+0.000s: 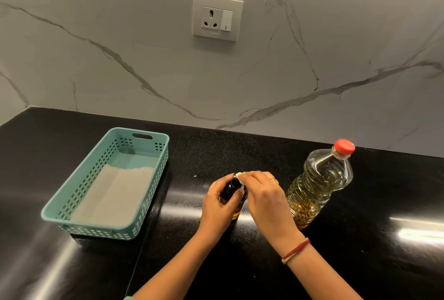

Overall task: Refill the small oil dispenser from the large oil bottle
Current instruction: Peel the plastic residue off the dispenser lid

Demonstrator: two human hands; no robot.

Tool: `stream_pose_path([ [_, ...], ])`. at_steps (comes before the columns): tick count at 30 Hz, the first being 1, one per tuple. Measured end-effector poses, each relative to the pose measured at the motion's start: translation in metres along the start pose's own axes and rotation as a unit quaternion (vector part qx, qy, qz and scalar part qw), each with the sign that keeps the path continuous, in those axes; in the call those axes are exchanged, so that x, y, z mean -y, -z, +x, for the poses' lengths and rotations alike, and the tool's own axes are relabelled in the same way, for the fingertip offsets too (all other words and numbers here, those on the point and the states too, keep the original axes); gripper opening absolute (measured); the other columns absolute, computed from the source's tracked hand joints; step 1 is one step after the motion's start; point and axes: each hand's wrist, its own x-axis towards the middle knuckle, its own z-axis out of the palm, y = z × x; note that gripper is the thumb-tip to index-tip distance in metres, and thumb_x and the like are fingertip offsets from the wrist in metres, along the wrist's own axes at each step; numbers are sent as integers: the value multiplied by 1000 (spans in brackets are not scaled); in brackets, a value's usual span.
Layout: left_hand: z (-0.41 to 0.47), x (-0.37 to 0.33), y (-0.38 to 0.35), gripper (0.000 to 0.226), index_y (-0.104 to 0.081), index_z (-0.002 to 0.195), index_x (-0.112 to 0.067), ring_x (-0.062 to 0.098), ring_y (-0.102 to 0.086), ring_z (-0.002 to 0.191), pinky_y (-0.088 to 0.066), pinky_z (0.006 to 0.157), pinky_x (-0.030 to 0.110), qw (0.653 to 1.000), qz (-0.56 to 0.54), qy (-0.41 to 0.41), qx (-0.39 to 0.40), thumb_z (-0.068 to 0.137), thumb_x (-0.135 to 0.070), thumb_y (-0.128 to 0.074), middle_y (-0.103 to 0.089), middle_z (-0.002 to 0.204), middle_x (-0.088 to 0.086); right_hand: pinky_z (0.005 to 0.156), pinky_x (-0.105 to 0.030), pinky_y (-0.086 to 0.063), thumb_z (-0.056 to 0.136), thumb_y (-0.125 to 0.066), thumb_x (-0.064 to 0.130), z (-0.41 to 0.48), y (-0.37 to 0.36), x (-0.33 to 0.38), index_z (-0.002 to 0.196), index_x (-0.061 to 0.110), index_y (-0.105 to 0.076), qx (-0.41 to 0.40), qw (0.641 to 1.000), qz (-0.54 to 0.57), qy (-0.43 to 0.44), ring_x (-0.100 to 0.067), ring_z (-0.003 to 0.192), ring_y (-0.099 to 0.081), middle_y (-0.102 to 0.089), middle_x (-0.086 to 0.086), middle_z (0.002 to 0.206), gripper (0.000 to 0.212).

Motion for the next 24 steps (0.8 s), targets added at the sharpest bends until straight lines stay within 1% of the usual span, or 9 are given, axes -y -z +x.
stream_pose_path([
  [4,-1,-2,-2,36,-62,109,-55,4,-59,113,-50,99,39,1000,-3,0,-13,76,-44,-66,-63,117,-12,78,-28,-53,76,-67,-3,14,-3,-4,100,11,-69,0,1000,15,-15,-19,89,-62,-68,-2,94,28],
  [6,-1,-3,-3,36,-60,107,-60,4,-59,112,-51,99,38,1000,-7,3,-19,75,-44,-67,-63,118,-9,77,-32,-56,76,-67,-3,22,-6,-3,99,9,-70,7,1000,13,3,-21,88,-63,-68,-4,93,26],
  [8,-1,-4,-3,36,-60,107,-60,6,-60,113,-51,98,38,1000,-6,0,-21,75,-45,-68,-64,118,-7,78,-31,-56,77,-63,-1,24,-6,0,98,8,-70,10,999,3,31,-22,90,-64,-69,-5,94,24],
  [10,-1,-4,-3,35,-61,108,-57,8,-61,112,-51,97,40,1000,-1,-6,-20,76,-45,-68,-66,116,-6,79,-29,-55,77,-57,3,21,-5,2,98,8,-71,6,999,-4,47,-21,93,-65,-69,-5,96,26],
  [12,-1,-3,-2,35,-63,111,-50,10,-62,112,-51,97,43,1000,-6,-4,-20,77,-43,-68,-67,116,-6,81,-27,-54,74,-63,0,14,-6,3,99,8,-71,-2,999,-3,50,-21,95,-65,-69,-5,98,27],
  [15,0,-1,-1,38,-63,114,-47,9,-60,116,-49,100,42,1000,-9,-1,-17,77,-42,-68,-66,119,-7,85,-27,-55,70,-72,-5,1,-7,1,104,9,-70,-4,999,10,43,-18,98,-64,-69,-3,103,37],
  [20,-1,-1,-1,44,-63,121,-35,7,-59,116,-49,101,42,1000,-16,16,-10,77,-42,-69,-65,121,-7,92,-17,-45,74,-68,-7,-7,-5,-2,106,11,-70,-30,998,51,4,-13,99,-62,-69,0,103,37],
  [22,-1,-1,-2,45,-63,121,-33,8,-59,116,-48,101,42,1000,-18,18,-13,77,-41,-69,-65,121,-7,90,-20,-48,75,-67,-6,-3,-5,-2,105,12,-70,-36,997,61,-9,-13,98,-62,-69,0,102,35],
  [24,-2,-2,-2,43,-64,120,-35,8,-59,116,-48,101,43,1000,-17,18,-18,77,-39,-69,-65,120,-6,86,-27,-53,76,-67,-7,3,-6,-2,102,11,-70,-38,997,66,-18,-16,95,-64,-69,-1,100,33],
])
